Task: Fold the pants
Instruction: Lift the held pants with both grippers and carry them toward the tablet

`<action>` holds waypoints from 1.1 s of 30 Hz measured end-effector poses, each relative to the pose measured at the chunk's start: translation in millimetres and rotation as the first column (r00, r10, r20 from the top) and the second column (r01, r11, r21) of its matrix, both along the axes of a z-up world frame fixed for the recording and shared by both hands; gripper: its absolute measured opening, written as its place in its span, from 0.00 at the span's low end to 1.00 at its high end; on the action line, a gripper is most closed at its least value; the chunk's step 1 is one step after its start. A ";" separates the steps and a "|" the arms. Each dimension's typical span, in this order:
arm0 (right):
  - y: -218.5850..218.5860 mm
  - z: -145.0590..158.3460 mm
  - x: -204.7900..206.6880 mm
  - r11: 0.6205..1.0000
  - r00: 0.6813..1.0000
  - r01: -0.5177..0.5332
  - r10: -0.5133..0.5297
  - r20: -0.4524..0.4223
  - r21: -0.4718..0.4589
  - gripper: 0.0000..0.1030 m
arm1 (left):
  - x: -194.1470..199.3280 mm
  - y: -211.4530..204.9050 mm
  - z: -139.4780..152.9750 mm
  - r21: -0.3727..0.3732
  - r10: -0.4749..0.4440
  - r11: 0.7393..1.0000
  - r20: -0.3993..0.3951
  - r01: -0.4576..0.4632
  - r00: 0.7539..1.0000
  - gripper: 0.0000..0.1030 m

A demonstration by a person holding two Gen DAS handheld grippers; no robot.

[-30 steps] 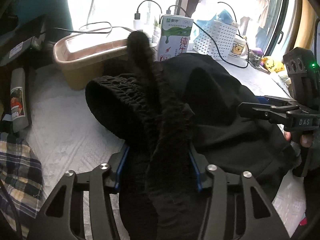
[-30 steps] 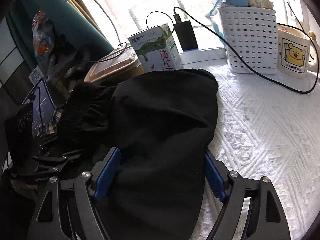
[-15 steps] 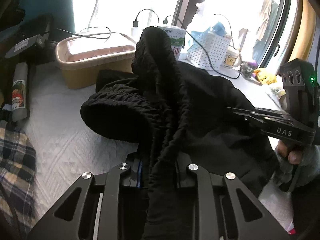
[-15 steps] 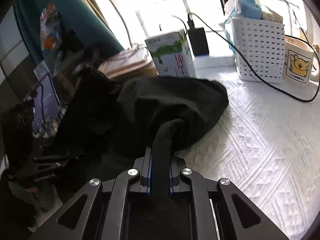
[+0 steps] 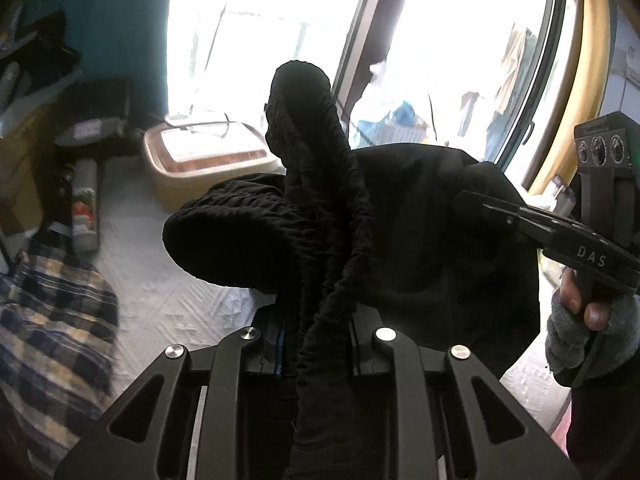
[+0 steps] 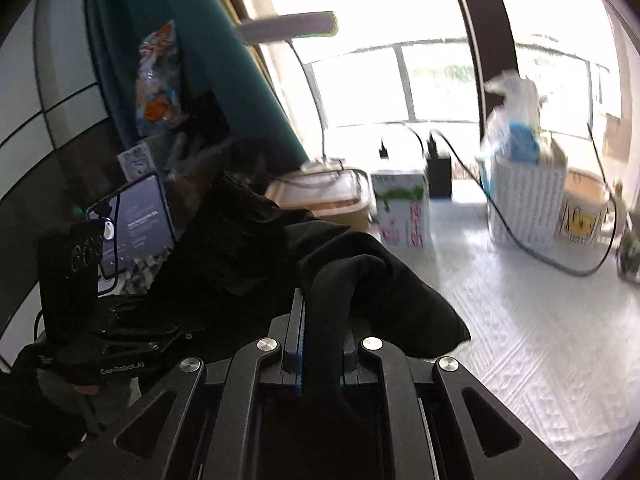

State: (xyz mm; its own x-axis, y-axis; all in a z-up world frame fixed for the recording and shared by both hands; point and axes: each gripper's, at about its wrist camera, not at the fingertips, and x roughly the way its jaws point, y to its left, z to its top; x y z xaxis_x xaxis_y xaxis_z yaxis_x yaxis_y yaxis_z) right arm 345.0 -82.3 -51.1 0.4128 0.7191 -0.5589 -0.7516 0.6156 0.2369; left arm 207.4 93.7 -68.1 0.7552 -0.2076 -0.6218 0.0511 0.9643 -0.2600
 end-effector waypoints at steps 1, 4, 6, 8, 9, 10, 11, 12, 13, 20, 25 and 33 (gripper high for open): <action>2.3 8.1 -4.7 1.000 1.000 -0.006 0.006 0.019 0.005 0.10 | -4.4 3.4 5.6 0.001 0.005 1.000 0.015 -0.005 1.000 0.20; 8.0 27.4 -18.1 0.999 0.998 -0.030 0.029 0.062 0.014 0.10 | -14.6 14.2 22.7 0.002 0.020 1.000 0.052 -0.020 0.998 0.20; 17.2 41.6 -28.4 0.998 0.994 -0.053 0.050 0.093 0.025 0.10 | -24.8 21.3 36.2 0.013 0.039 0.999 0.082 -0.040 0.996 0.20; 27.4 50.9 -35.9 0.997 0.991 -0.073 0.069 0.118 0.036 0.10 | -31.6 28.0 45.1 0.026 0.048 0.998 0.099 -0.051 0.994 0.20; 34.6 57.2 -41.7 0.995 0.987 -0.090 0.083 0.134 0.045 0.10 | -38.9 34.8 51.8 0.034 0.060 0.997 0.113 -0.065 0.992 0.20; 40.2 61.2 -46.5 0.993 0.985 -0.102 0.093 0.146 0.053 0.10 | -43.3 39.3 54.7 0.039 0.067 0.997 0.120 -0.072 0.991 0.20; 44.8 64.3 -50.0 0.992 0.983 -0.113 0.103 0.154 0.059 0.10 | -49.7 46.0 59.7 0.048 0.077 0.995 0.128 -0.084 0.989 0.20; 52.6 69.0 -55.4 0.989 0.979 -0.130 0.117 0.166 0.067 0.10 | -54.7 51.6 63.2 0.051 0.088 0.994 0.135 -0.096 0.987 0.20; 58.2 71.9 -59.0 0.987 0.977 -0.142 0.127 0.174 0.073 0.10 | -61.5 59.0 66.2 0.053 0.098 0.993 0.141 -0.107 0.985 0.20; 102.9 99.9 -91.9 0.967 0.945 -0.241 0.214 0.247 0.084 0.06 | -98.9 102.0 83.0 0.035 0.185 0.980 0.190 -0.195 0.964 0.20; 141.0 129.0 -121.7 0.946 0.904 -0.316 0.275 0.328 0.075 0.05 | -133.2 129.6 99.2 0.002 0.245 0.967 0.239 -0.253 0.939 0.20; 196.6 164.2 -158.2 0.890 0.858 -0.435 0.365 0.361 0.134 0.04 | -186.3 170.1 139.4 0.011 0.336 0.934 0.320 -0.358 0.886 0.20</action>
